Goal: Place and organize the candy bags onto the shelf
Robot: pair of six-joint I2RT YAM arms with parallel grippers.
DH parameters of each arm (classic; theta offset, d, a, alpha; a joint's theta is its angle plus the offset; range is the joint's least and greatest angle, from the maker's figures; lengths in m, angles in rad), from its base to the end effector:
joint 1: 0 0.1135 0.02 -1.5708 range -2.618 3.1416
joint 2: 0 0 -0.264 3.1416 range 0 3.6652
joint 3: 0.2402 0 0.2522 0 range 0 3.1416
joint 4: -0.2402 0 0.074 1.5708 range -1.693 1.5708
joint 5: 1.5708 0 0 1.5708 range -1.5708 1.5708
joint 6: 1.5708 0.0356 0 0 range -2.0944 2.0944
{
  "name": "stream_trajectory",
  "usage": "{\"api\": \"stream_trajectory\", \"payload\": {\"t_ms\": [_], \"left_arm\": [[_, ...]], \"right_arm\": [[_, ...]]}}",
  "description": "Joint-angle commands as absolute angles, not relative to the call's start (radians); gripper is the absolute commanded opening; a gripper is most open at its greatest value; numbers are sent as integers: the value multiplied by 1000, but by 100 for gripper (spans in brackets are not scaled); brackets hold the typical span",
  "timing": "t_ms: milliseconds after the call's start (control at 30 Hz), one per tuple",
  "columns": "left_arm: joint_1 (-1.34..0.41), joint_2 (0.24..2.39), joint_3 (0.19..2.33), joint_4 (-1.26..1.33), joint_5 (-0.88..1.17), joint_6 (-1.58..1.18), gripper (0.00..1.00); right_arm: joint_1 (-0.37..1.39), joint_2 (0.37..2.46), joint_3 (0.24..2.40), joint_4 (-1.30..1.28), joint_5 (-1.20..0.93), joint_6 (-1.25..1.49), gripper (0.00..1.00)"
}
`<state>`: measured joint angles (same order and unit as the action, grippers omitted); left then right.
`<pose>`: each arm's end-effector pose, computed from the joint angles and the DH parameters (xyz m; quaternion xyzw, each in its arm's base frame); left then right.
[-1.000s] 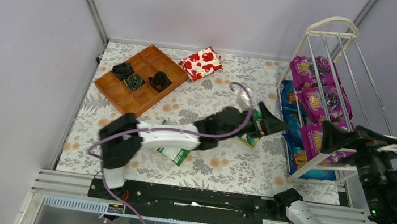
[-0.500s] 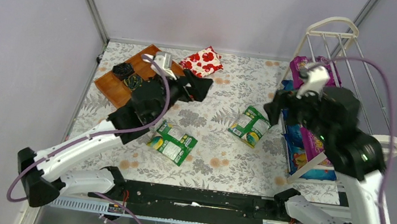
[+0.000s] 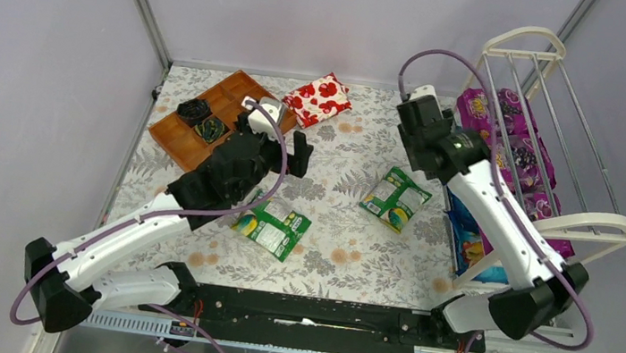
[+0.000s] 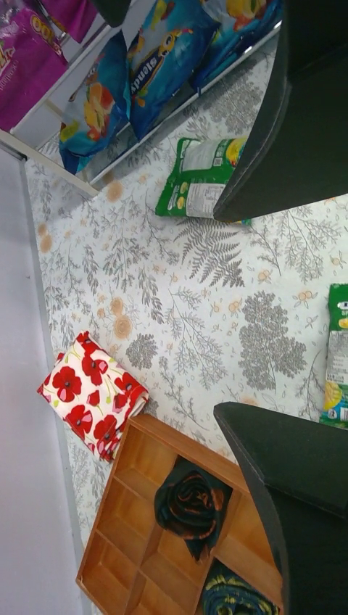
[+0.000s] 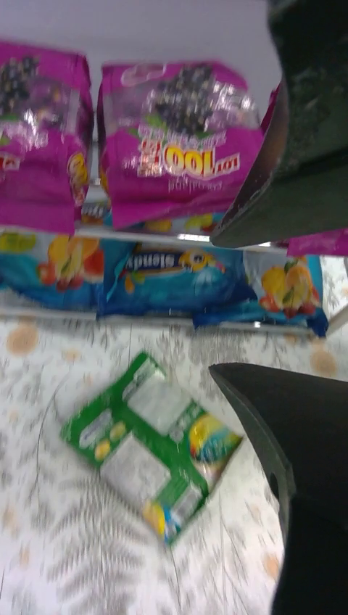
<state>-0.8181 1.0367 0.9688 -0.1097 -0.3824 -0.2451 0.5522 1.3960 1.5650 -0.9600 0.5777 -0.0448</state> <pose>0.1734 -0.1657 0.3651 0.0959 0.7568 -0.1937 0.6169 0.2473 0.1295 0.4000 -0.1573 0.8793 -0.1636 0.4188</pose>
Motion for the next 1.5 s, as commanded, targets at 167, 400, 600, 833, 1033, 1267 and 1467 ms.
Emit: {"api": "stream_trajectory", "payload": {"t_ms": [167,400,600,833,1033,1267,1467], "left_arm": [[-810,961,948,-59,-406,-180,99],[-810,959,937,-50,-398,-183,99],[-816,956,933,-47,-399,-184,99],[-816,958,930,-44,-394,-188,99],[-816,961,927,-41,-391,-191,99],[-816,964,925,-39,-389,-193,99],[-815,971,923,-37,-388,-195,99]], "right_arm": [[573,1506,1494,-1014,1108,-87,48],[482,1489,1426,-964,1095,-113,43],[432,1487,1374,-904,1083,-137,43],[383,1480,1359,-870,1066,-134,44],[377,1466,1332,-858,1045,-128,42],[374,1472,1331,-861,1020,-116,31],[374,1480,1361,-872,1005,-103,0]]}}
